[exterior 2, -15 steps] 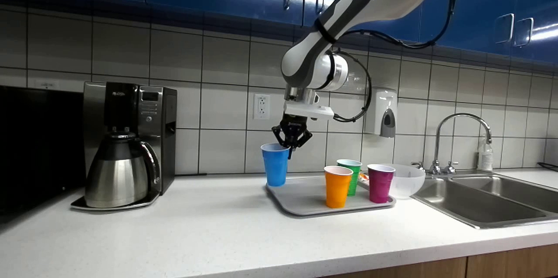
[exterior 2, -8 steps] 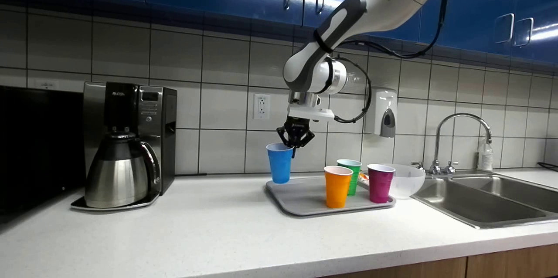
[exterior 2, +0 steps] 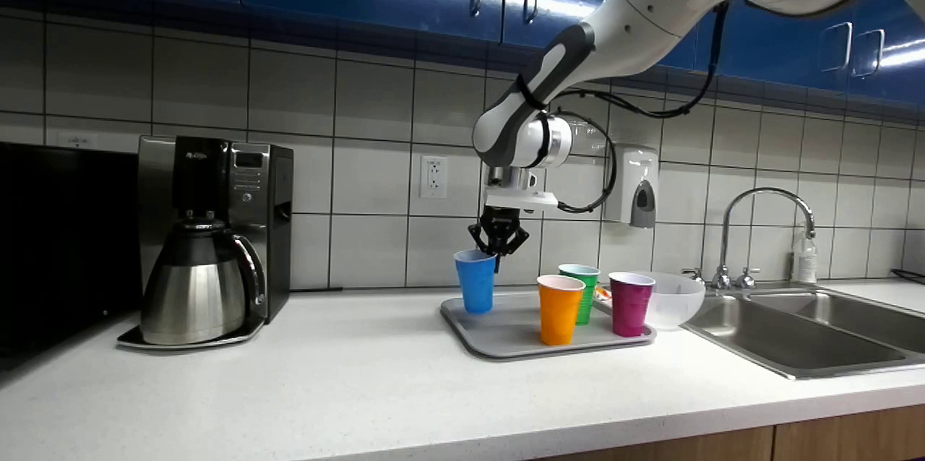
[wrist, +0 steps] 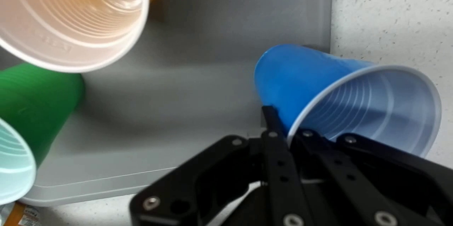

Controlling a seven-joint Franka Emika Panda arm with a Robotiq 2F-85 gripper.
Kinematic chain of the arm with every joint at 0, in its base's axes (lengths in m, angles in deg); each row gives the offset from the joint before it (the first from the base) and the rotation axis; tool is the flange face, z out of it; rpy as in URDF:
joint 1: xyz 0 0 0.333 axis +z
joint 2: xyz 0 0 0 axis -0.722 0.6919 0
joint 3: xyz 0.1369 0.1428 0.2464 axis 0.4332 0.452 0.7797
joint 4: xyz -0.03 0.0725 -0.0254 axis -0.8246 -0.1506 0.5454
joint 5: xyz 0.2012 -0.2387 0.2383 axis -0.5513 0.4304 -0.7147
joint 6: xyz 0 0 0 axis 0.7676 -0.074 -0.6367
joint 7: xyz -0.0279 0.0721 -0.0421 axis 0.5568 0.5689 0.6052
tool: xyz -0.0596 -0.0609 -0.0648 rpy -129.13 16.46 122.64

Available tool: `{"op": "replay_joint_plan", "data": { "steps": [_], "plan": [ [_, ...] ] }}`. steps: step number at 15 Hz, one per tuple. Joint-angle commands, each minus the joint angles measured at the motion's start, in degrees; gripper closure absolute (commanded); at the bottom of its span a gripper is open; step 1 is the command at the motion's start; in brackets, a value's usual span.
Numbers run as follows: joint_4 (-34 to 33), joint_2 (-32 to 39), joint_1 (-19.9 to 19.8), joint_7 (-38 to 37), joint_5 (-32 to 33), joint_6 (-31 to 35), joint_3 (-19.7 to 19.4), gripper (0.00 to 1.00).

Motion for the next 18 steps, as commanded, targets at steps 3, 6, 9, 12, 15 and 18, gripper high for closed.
{"op": "replay_joint_plan", "data": {
  "steps": [3,6,9,12,15,18],
  "plan": [
    [-5.49,2.88,-1.09,0.84,0.07,-4.57,-0.75,0.99],
    [-5.7,3.46,-1.42,0.52,-0.29,-4.69,-1.04,0.99],
    [-5.9,3.76,-1.73,0.8,-0.51,-5.03,-1.16,0.99],
    [-5.74,3.79,-2.08,1.62,-0.72,-4.09,-0.83,0.99],
    [-5.61,3.82,-2.59,2.45,-1.79,-4.05,-0.12,0.99],
    [-5.58,4.14,-2.85,3.5,-2.47,-3.83,0.1,0.99]
  ]
}}
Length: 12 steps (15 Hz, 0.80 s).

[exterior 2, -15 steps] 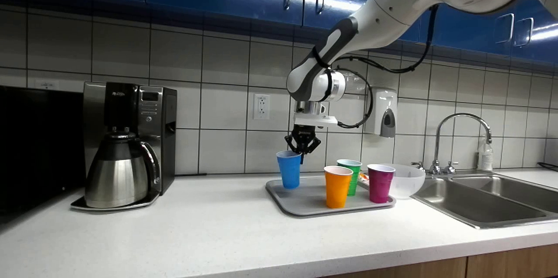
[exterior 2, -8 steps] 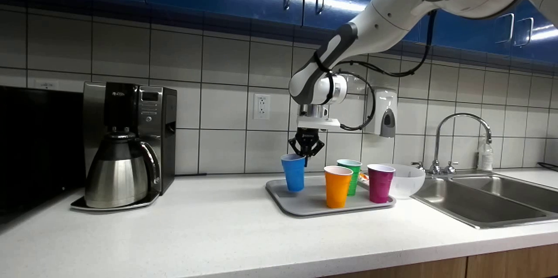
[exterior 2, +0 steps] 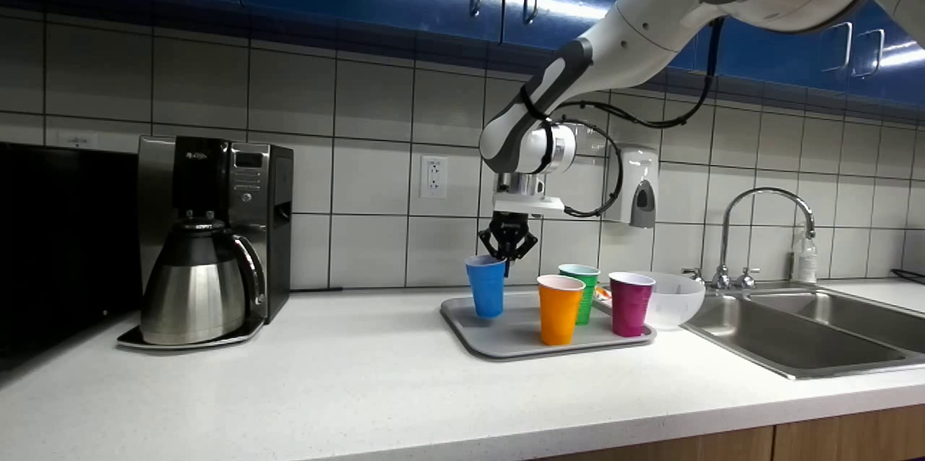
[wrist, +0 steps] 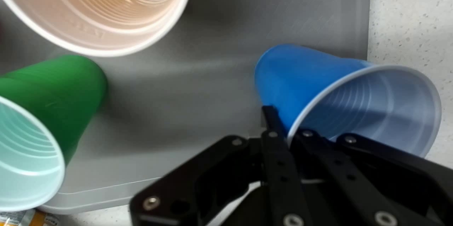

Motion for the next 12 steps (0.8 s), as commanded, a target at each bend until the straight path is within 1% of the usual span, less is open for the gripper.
{"op": "replay_joint_plan", "data": {
  "steps": [1,9,10,11,12],
  "plan": [
    [-1.77,1.0,-1.51,2.79,-1.68,-1.35,1.3,0.99],
    [-2.04,1.91,-1.89,5.16,-1.59,-1.32,1.27,0.99],
    [-2.23,2.05,-1.7,4.79,-1.27,-1.84,0.99,0.77],
    [-2.08,1.97,-1.93,5.25,-1.62,-1.95,1.27,0.69],
    [-1.71,1.65,-1.92,5.65,-1.53,-1.91,1.38,0.64]
  ]
}}
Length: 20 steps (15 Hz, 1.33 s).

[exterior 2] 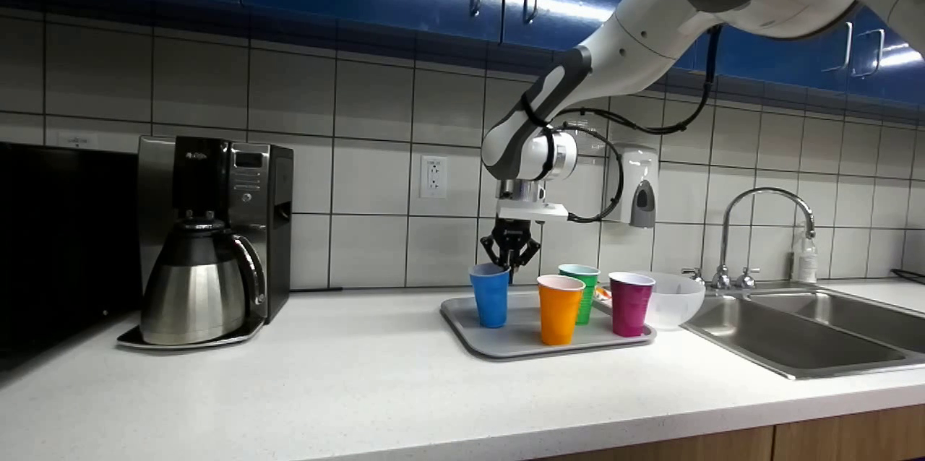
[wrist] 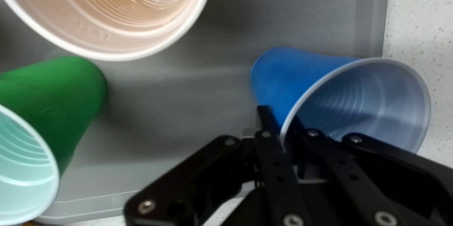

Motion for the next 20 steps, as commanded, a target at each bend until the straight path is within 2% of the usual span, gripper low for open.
{"op": "replay_joint_plan", "data": {
  "steps": [1,7,9,20],
  "plan": [
    [-1.28,0.08,-1.26,2.84,-0.72,-1.89,1.36,0.56],
    [3.13,-2.89,-1.64,5.98,-0.74,-0.93,1.92,0.11],
    [4.14,-3.46,-2.03,6.86,-1.1,-0.84,2.12,0.0],
    [7.4,-8.47,-3.41,9.34,-1.72,0.35,2.62,0.0]
  ]
}}
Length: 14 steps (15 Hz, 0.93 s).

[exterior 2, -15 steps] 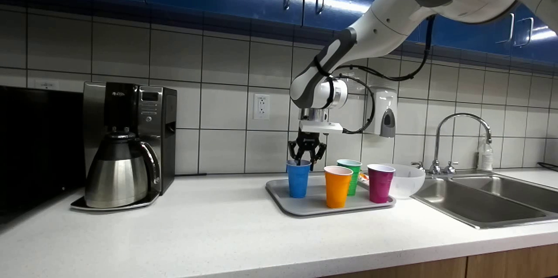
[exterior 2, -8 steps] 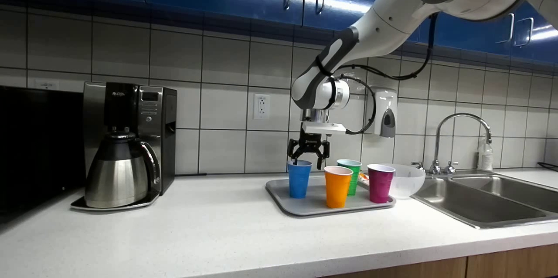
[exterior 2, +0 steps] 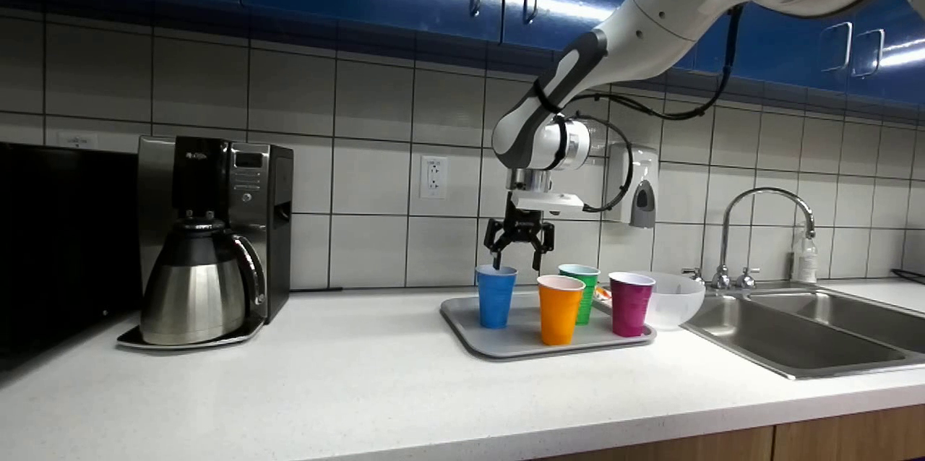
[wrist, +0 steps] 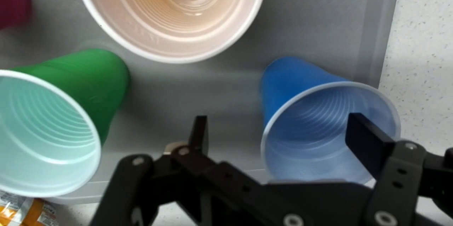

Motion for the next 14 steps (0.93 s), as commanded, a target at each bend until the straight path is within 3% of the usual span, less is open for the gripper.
{"op": "replay_joint_plan", "data": {
  "steps": [1,14],
  "plan": [
    [3.12,-4.39,-1.51,2.8,-1.75,0.44,1.96,0.0],
    [16.68,-16.29,-0.84,2.12,0.65,7.96,1.54,0.0]
  ]
}}
